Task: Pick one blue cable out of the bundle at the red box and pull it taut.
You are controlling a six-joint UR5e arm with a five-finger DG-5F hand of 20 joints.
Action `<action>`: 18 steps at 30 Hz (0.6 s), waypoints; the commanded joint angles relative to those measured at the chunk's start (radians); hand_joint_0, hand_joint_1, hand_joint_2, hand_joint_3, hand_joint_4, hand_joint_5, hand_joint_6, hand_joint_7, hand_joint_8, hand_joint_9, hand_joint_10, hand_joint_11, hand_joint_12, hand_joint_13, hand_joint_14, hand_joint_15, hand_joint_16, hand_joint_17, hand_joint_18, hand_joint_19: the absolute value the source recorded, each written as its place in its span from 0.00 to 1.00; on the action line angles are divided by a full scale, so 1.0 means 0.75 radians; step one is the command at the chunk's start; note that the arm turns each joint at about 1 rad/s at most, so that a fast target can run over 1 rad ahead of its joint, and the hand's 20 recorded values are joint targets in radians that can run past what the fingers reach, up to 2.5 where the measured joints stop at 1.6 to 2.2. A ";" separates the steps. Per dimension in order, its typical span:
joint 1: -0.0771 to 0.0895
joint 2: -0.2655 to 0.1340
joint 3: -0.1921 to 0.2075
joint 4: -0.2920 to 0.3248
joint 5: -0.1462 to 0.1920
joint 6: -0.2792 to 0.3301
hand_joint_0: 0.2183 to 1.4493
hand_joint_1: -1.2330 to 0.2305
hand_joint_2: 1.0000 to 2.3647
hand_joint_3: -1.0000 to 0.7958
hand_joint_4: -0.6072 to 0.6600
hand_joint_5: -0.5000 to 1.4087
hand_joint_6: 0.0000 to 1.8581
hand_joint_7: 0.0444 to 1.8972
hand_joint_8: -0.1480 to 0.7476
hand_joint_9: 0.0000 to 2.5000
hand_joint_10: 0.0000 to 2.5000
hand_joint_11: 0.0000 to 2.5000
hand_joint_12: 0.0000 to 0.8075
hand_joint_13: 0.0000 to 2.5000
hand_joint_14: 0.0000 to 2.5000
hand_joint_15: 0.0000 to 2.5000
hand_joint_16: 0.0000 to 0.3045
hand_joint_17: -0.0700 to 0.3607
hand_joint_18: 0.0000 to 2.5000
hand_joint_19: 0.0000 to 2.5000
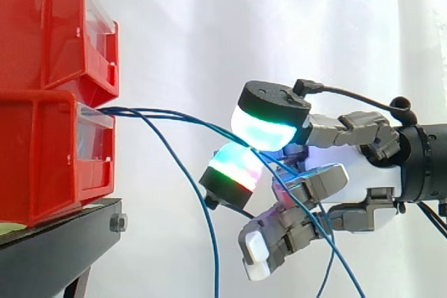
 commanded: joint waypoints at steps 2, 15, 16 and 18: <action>0.000 0.000 0.000 -0.009 0.000 0.000 0.38 0.25 0.01 0.37 0.52 0.18 0.50 0.51 0.51 0.48 0.22 0.62 0.44 0.38 0.01 0.25 0.17 0.44 0.30 0.16; 0.004 0.000 0.000 -0.013 0.000 0.000 0.27 0.37 0.00 0.28 0.58 0.18 0.49 0.49 0.54 0.48 0.24 0.60 0.45 0.38 0.01 0.25 0.18 0.45 0.29 0.17; 0.004 0.000 -0.002 -0.015 0.000 0.000 0.25 0.39 0.00 0.28 0.58 0.18 0.49 0.49 0.54 0.48 0.24 0.59 0.47 0.38 0.01 0.25 0.18 0.45 0.29 0.17; 0.006 -0.002 0.000 -0.017 0.002 0.000 0.24 0.40 0.00 0.28 0.59 0.18 0.49 0.49 0.55 0.48 0.26 0.58 0.48 0.38 0.01 0.25 0.18 0.46 0.28 0.17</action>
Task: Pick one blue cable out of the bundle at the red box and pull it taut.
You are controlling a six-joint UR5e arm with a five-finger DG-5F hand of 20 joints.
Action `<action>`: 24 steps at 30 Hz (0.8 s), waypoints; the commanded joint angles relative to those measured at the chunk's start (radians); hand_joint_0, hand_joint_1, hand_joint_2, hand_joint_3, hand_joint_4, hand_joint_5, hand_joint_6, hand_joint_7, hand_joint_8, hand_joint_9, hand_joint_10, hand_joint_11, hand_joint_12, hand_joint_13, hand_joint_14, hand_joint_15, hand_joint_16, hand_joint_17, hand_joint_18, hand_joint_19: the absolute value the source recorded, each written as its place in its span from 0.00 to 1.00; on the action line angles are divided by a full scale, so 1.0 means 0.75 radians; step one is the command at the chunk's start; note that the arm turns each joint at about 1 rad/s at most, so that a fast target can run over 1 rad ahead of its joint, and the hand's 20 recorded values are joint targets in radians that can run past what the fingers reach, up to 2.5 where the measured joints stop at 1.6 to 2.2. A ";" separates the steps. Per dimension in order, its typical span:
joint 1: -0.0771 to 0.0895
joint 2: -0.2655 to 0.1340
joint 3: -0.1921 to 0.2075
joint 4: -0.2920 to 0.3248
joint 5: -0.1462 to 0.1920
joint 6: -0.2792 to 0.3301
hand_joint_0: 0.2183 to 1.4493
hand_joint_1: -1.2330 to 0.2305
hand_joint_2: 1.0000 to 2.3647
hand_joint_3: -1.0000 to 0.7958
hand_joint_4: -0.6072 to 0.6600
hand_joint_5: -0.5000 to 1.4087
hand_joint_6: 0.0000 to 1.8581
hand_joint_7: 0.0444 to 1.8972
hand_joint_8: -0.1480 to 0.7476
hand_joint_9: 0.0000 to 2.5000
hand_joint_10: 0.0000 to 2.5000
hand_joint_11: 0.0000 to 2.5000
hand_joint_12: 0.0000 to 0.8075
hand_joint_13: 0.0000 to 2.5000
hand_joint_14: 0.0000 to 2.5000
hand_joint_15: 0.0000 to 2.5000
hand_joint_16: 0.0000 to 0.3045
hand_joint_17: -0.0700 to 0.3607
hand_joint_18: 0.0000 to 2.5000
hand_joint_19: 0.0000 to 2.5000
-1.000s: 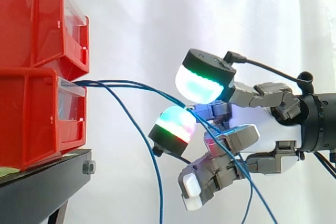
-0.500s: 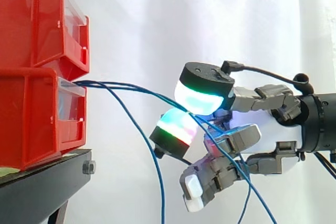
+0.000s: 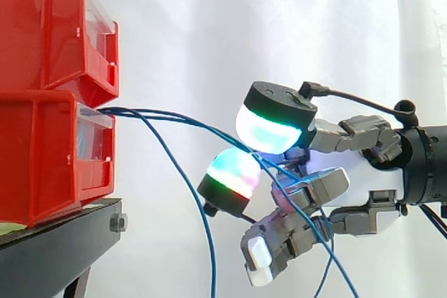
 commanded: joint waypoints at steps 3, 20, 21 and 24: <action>0.003 -0.001 0.000 -0.011 0.002 0.000 0.23 0.39 0.00 0.28 0.59 0.18 0.49 0.49 0.55 0.48 0.26 0.58 0.48 0.38 0.01 0.25 0.19 0.46 0.28 0.17; 0.009 -0.001 -0.002 -0.054 0.002 0.000 0.24 0.35 0.00 0.28 0.59 0.17 0.50 0.48 0.55 0.46 0.25 0.59 0.47 0.36 0.01 0.25 0.18 0.45 0.26 0.17; 0.009 0.001 -0.002 -0.054 0.002 0.000 0.25 0.35 0.00 0.28 0.58 0.17 0.50 0.47 0.54 0.46 0.25 0.59 0.47 0.36 0.01 0.25 0.18 0.45 0.26 0.17; 0.009 0.001 0.000 -0.054 0.002 0.000 0.27 0.35 0.00 0.28 0.58 0.17 0.50 0.48 0.53 0.46 0.24 0.60 0.46 0.36 0.01 0.25 0.18 0.45 0.26 0.18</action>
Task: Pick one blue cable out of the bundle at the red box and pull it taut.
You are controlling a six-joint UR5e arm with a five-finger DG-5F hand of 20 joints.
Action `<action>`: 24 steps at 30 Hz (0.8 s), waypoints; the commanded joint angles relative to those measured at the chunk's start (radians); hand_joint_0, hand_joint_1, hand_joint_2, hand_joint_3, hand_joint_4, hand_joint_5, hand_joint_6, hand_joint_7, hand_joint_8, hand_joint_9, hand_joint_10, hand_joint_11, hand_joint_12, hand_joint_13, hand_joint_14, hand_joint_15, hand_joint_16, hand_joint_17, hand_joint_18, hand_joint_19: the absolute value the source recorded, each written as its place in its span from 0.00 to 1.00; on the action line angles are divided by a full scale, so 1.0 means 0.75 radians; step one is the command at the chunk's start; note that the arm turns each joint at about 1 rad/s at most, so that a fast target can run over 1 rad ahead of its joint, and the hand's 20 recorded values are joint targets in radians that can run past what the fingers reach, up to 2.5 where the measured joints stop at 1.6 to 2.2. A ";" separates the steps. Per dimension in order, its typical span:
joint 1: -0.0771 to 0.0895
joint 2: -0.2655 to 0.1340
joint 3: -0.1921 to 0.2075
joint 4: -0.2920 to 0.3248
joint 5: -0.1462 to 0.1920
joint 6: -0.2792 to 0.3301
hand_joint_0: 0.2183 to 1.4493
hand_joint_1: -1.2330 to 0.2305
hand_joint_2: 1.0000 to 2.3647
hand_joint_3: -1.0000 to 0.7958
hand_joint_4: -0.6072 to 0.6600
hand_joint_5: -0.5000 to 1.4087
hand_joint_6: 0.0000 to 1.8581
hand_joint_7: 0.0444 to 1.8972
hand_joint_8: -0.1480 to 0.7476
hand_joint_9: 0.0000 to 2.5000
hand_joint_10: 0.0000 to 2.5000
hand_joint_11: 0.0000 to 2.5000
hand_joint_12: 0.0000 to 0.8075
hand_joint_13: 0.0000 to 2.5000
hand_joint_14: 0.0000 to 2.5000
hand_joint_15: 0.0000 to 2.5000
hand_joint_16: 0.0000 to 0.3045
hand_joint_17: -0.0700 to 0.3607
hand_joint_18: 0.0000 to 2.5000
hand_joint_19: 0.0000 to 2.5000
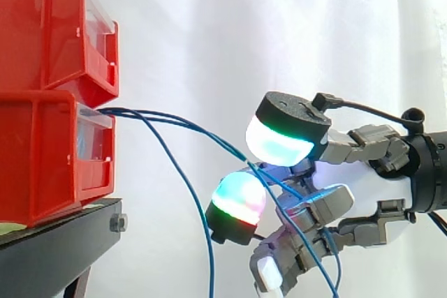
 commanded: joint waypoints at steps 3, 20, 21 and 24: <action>0.000 0.001 0.001 0.000 0.000 0.000 0.28 0.35 0.00 0.29 0.58 0.17 0.50 0.48 0.53 0.46 0.24 0.61 0.46 0.36 0.01 0.25 0.18 0.45 0.26 0.18; 0.002 0.036 0.007 -0.016 0.000 -0.002 0.25 0.35 0.00 0.28 0.59 0.17 0.50 0.48 0.54 0.47 0.26 0.59 0.47 0.37 0.01 0.25 0.18 0.46 0.27 0.18; 0.004 0.036 0.007 -0.018 0.000 0.000 0.25 0.35 0.00 0.28 0.59 0.17 0.50 0.48 0.53 0.46 0.26 0.59 0.47 0.37 0.01 0.25 0.18 0.45 0.27 0.18; 0.004 0.036 0.007 -0.018 0.000 0.000 0.26 0.34 0.00 0.28 0.59 0.17 0.50 0.48 0.54 0.46 0.26 0.60 0.47 0.37 0.01 0.25 0.18 0.45 0.27 0.18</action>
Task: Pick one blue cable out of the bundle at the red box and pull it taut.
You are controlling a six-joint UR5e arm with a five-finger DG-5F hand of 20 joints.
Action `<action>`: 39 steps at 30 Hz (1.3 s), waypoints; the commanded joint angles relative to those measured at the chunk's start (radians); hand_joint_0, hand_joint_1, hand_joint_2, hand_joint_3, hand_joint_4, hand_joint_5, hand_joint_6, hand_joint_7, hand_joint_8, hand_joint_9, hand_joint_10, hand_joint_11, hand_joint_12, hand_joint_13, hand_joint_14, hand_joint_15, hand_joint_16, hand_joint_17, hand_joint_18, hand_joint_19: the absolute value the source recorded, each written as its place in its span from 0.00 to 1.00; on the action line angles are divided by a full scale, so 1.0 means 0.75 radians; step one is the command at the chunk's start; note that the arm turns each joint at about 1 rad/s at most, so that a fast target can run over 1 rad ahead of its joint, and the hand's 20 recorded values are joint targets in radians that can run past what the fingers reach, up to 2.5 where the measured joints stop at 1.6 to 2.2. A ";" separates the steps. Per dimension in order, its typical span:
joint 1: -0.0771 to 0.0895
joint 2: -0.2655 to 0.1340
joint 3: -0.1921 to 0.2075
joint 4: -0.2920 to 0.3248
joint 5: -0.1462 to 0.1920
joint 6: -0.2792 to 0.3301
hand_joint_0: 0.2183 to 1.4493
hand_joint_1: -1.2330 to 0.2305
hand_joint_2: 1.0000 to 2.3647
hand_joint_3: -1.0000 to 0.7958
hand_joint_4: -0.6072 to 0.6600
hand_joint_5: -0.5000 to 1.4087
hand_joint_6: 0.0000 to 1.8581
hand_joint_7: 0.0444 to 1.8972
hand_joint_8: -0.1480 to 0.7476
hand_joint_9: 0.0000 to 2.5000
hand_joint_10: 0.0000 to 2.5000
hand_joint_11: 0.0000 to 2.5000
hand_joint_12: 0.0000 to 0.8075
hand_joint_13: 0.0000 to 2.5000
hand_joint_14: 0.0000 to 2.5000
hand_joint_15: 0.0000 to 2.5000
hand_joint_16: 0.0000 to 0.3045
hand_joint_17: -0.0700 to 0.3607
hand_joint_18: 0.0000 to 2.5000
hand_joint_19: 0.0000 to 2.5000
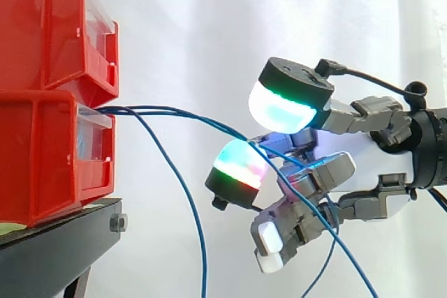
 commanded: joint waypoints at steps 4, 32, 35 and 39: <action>0.003 0.003 0.001 -0.003 0.000 0.001 0.25 0.32 0.00 0.28 0.59 0.17 0.50 0.48 0.53 0.46 0.27 0.60 0.47 0.37 0.01 0.25 0.18 0.46 0.27 0.18; 0.007 0.005 0.003 -0.003 0.000 -0.018 0.32 0.33 0.01 0.37 0.55 0.16 0.49 0.49 0.51 0.55 0.27 0.62 0.45 0.39 0.01 0.25 0.17 0.43 0.27 0.17; 0.007 0.003 0.003 -0.003 0.000 -0.018 0.33 0.32 0.01 0.39 0.55 0.16 0.50 0.50 0.51 0.54 0.30 0.62 0.45 0.40 0.01 0.26 0.17 0.43 0.27 0.18; 0.007 0.003 0.003 -0.003 0.000 -0.018 0.33 0.32 0.01 0.40 0.55 0.16 0.50 0.50 0.51 0.53 0.31 0.60 0.45 0.40 0.01 0.26 0.17 0.43 0.27 0.18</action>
